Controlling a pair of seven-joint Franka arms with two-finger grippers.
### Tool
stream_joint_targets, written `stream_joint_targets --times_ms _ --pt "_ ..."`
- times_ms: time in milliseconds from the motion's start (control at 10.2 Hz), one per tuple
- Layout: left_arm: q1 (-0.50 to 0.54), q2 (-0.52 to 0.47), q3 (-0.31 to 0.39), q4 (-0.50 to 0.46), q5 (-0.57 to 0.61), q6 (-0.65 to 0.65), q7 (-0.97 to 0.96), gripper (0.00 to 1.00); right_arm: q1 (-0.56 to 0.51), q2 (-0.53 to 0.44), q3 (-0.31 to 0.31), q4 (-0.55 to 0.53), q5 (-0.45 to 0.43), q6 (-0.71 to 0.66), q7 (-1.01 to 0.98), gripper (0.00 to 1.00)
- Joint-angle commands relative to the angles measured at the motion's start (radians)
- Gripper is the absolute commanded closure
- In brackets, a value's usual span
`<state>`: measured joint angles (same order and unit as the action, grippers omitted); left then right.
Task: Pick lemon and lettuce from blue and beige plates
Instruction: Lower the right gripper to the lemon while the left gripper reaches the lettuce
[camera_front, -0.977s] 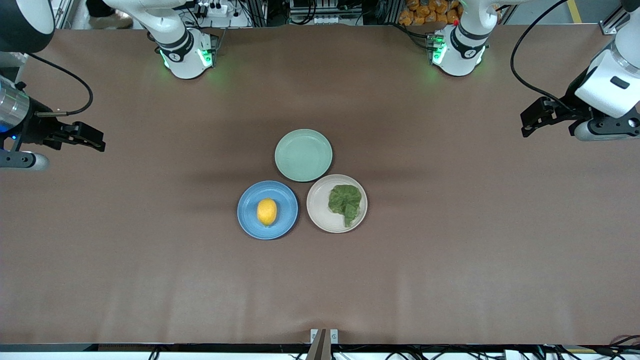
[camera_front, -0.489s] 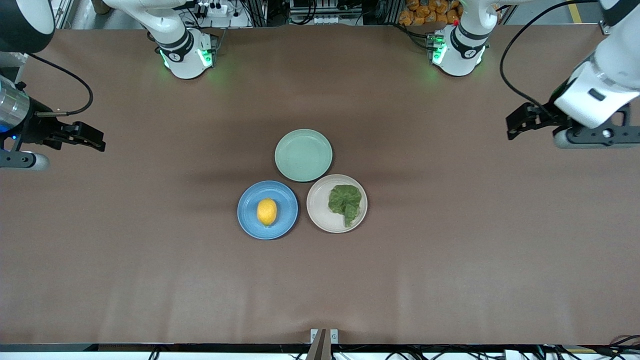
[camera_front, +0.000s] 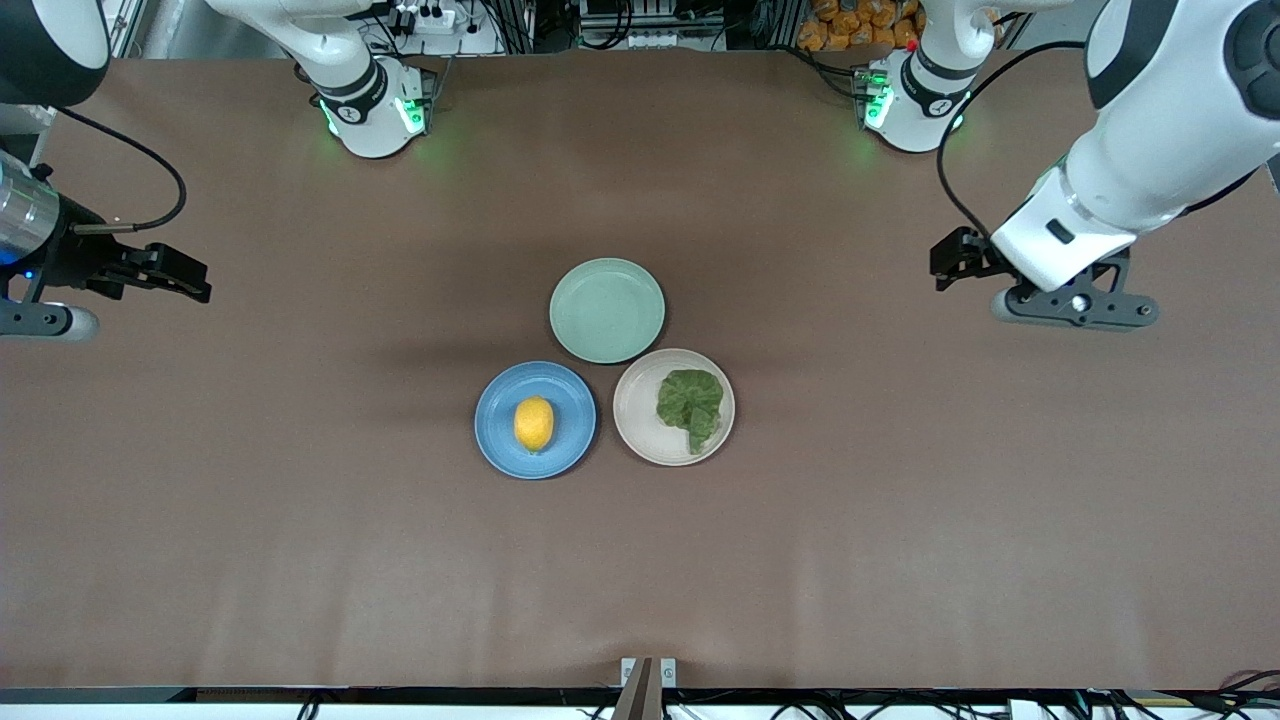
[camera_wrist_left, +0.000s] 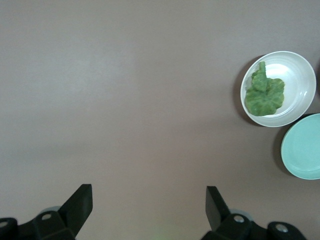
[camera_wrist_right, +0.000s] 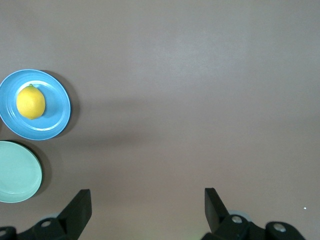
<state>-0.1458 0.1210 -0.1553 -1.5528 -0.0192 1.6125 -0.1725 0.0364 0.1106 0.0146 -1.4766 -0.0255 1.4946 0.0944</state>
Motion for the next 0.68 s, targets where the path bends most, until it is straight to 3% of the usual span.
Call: stream_joint_targets --times_ms 0,195,293,586 --pt "-0.038 0.04 -0.003 0.011 -0.027 0.032 -0.033 0.0 0.003 -0.005 0.011 -0.01 0.002 0.015 0.019 0.0" --pt "-0.101 0.078 -0.003 0.011 -0.018 0.059 -0.109 0.0 0.043 0.055 0.015 -0.004 0.034 0.116 0.105 0.0" --pt "-0.124 0.101 -0.003 0.011 -0.018 0.085 -0.131 0.0 0.054 0.092 0.015 -0.005 0.098 0.172 0.143 0.0" --pt "-0.178 0.169 -0.003 0.011 -0.019 0.186 -0.203 0.0 0.164 0.275 0.015 -0.005 0.107 0.42 0.333 0.0"
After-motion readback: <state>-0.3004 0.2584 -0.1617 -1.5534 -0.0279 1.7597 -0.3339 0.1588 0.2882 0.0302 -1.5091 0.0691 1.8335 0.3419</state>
